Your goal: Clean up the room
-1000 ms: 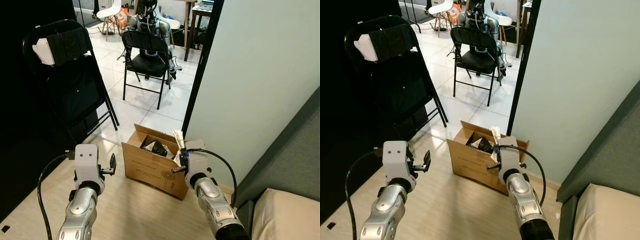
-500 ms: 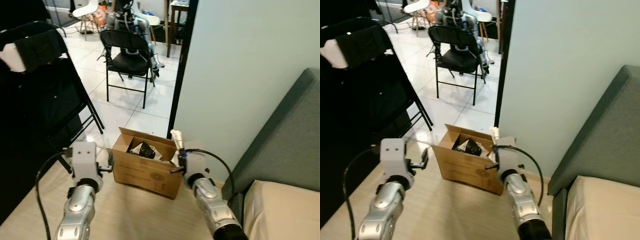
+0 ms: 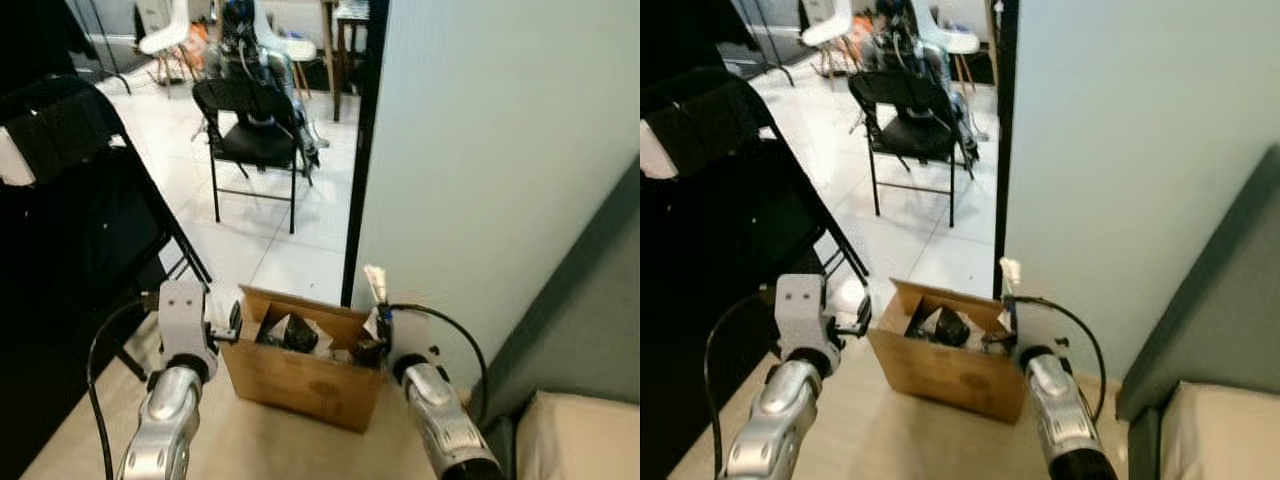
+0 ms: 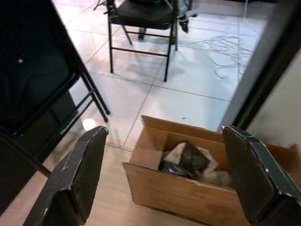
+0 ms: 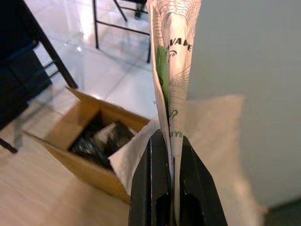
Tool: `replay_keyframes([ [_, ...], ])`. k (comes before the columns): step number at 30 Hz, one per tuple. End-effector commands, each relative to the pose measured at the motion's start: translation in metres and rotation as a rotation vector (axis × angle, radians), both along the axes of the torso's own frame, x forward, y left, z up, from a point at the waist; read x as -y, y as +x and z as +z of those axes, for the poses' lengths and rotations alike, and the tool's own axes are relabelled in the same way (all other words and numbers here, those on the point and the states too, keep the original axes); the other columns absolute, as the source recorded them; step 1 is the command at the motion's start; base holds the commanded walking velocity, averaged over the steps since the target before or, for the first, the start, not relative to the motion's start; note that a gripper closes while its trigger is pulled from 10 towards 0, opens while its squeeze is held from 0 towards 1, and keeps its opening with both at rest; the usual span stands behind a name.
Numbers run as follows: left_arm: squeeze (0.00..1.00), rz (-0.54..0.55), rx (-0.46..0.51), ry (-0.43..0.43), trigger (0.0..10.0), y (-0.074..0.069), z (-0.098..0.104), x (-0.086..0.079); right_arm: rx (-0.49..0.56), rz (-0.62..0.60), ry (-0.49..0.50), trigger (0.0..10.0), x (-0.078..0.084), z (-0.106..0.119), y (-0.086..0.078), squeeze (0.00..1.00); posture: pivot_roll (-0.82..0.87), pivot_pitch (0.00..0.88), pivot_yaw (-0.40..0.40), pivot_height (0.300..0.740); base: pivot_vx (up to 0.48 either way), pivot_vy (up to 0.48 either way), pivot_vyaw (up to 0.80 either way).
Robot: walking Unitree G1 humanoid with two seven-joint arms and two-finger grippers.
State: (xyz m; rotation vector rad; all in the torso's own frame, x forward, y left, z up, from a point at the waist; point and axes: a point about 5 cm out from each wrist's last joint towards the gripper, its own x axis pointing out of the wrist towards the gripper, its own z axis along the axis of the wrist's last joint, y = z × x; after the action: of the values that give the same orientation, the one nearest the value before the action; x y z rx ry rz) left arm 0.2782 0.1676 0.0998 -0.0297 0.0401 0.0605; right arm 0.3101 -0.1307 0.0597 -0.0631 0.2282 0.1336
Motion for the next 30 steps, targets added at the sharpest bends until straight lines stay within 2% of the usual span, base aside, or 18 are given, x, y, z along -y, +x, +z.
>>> replay_keyframes([
  [1, 0.00, 0.020, -0.026, -0.001, 10.0, -0.0036, -0.0056, -0.0050, -0.022, 0.023, 0.012, 10.0, -0.0065, -0.0029, -0.0014, 0.00, -0.01, 0.081, -0.015, 0.740, 0.390, 0.000, 0.00],
  [12, 0.00, 0.024, -0.037, -0.005, 10.0, -0.0074, -0.0095, -0.0044, -0.037, 0.042, -0.009, 10.0, -0.0080, -0.0041, -0.0005, 0.00, -0.02, 0.079, -0.025, 0.740, 0.389, 0.000, 0.00],
  [23, 0.00, 0.003, -0.042, -0.010, 10.0, -0.0048, -0.0097, -0.0016, -0.039, 0.033, -0.012, 10.0, -0.0049, -0.0045, -0.0014, 0.00, -0.02, 0.074, -0.016, 0.740, 0.368, 0.000, 0.00],
  [30, 0.00, -0.044, -0.078, 0.005, 10.0, -0.0035, -0.0140, 0.0047, -0.047, 0.025, -0.014, 10.0, -0.0036, -0.0062, -0.0030, 0.00, -0.02, 0.071, -0.014, 0.740, 0.000, 0.000, 0.00],
])
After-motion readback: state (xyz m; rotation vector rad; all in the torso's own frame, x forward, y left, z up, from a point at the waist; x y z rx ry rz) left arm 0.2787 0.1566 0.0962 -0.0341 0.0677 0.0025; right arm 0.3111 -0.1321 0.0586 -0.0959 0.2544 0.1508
